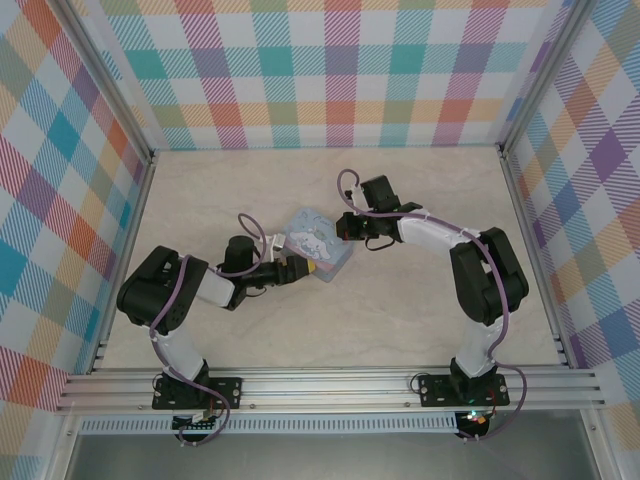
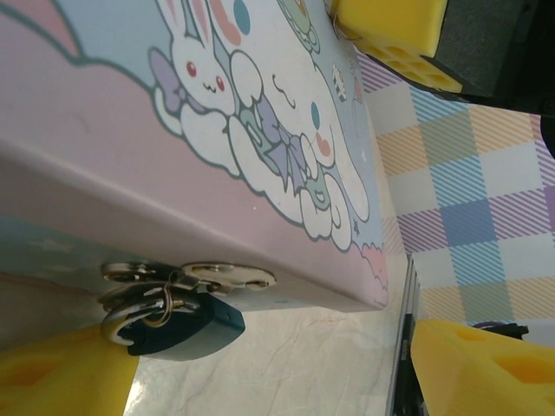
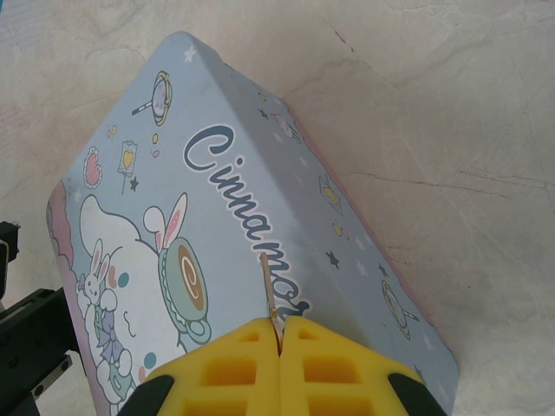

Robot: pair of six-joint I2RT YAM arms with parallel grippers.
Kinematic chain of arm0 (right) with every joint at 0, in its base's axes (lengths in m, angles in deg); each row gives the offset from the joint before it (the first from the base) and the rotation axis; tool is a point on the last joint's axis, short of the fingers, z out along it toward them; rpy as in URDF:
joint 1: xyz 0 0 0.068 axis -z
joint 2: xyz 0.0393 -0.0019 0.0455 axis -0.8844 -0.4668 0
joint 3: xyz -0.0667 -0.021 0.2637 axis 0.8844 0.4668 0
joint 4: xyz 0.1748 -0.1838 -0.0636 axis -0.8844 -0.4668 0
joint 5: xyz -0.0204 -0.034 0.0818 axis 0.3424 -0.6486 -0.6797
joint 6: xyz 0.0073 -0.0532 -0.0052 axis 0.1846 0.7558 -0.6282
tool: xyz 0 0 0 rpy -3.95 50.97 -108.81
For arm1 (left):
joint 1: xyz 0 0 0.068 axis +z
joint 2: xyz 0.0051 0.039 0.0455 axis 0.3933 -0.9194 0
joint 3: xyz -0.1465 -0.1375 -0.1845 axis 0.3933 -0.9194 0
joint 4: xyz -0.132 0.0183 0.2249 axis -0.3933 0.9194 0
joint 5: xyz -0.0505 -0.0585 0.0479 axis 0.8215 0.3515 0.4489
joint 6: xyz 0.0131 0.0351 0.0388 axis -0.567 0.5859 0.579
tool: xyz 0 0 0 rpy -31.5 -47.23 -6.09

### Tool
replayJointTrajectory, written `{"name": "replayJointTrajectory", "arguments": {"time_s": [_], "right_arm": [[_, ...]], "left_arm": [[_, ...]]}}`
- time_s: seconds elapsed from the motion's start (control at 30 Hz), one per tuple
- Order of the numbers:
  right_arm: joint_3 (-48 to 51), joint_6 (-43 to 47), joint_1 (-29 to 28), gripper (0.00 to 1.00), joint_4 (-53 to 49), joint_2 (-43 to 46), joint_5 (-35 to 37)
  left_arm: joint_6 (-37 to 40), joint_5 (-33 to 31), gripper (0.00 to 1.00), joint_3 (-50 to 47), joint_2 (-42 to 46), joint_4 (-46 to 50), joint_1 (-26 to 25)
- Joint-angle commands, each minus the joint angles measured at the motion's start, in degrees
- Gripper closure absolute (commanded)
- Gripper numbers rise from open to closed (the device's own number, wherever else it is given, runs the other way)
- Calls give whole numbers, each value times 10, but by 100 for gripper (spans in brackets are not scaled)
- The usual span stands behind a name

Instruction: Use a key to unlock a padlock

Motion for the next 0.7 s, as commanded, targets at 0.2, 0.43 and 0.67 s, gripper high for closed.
{"name": "replayJointTrajectory", "arguments": {"time_s": [0.2, 0.43, 0.67], "right_arm": [[-8, 11, 4, 95, -7, -14, 5], [-8, 11, 5, 95, -4, -14, 4], [-8, 11, 5, 95, -3, -13, 2]], "left_arm": [[-45, -15, 19, -19, 10, -61, -10], [-49, -33, 21, -24, 22, -52, -17], [-55, -56, 27, -27, 26, -54, -22]]}}
